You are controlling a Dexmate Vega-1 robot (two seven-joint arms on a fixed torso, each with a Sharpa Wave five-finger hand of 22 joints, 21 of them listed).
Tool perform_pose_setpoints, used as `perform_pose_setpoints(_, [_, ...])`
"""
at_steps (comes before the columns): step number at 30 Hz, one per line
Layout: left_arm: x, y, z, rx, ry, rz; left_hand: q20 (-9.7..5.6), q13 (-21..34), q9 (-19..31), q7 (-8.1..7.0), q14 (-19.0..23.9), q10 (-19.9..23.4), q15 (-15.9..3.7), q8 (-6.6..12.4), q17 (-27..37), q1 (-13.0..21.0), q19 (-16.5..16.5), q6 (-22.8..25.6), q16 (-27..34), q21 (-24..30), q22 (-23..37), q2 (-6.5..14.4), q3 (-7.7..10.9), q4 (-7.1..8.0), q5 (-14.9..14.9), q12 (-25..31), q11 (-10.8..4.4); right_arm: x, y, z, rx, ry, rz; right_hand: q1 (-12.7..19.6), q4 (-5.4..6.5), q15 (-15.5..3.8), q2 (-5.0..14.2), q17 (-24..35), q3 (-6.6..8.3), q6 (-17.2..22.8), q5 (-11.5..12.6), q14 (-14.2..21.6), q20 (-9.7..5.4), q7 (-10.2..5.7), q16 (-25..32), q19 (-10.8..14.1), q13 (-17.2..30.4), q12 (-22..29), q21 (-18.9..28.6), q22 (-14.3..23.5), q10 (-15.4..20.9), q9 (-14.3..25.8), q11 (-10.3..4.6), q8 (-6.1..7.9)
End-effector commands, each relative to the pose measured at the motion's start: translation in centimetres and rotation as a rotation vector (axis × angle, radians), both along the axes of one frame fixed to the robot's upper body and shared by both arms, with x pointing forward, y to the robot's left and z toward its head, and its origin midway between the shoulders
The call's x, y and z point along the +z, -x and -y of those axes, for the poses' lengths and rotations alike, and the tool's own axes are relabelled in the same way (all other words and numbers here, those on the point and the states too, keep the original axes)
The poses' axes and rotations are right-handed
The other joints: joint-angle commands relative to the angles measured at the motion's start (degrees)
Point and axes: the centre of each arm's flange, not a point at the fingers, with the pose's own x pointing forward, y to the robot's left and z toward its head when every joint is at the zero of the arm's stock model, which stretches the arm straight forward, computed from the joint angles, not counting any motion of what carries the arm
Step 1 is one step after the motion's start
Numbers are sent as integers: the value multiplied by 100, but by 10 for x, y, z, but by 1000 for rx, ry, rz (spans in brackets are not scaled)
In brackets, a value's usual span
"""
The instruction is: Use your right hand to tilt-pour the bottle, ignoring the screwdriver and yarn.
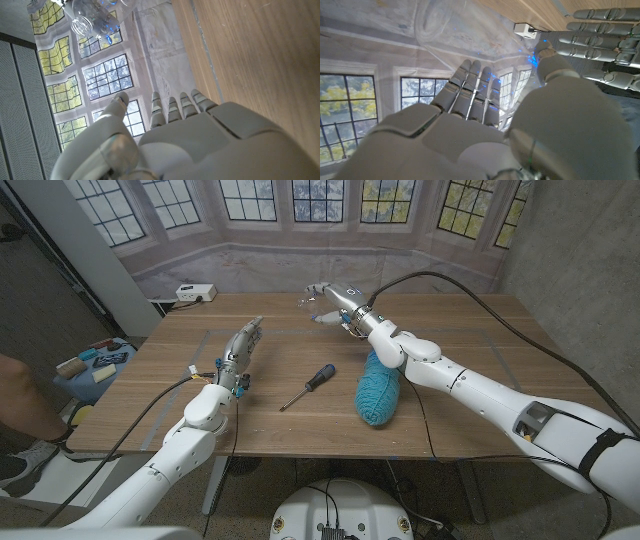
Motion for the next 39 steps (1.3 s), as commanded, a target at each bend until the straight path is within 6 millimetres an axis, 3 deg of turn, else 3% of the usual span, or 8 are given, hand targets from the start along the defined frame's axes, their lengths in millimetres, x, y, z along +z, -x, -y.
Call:
perform_pose_setpoints(1, [-1,-1,0,0,5,-4,71,5,28,13,-15,32,-14,17,14,-1,3,8,18,0,32,62,27,-3,16,6,8,3,1,-6,59,-61,-94,86,101,-513,139,46,62,77,-2,19,-6,17,6,34,22,9,1,26,27,19,-14,47])
perform_pose_setpoints(19, [-2,-2,-1,-3,16,-1,98,5,28,13,-18,31,-12,19,12,-4,4,14,16,1,33,58,31,-1,16,5,24,10,-4,-25,141,-166,-256,98,97,-494,143,47,58,73,2,32,-18,36,-22,24,13,2,-1,28,39,23,26,32])
perform_pose_setpoints(39, [-2,0,0,-2,19,1,99,5,28,8,-15,34,-7,18,11,-3,-2,16,17,0,34,59,35,-1,16,6,10,-3,-9,-35,206,-290,-453,101,105,-481,162,69,21,92,-3,50,-16,47,-28,37,-8,-8,8,32,59,27,33,22])
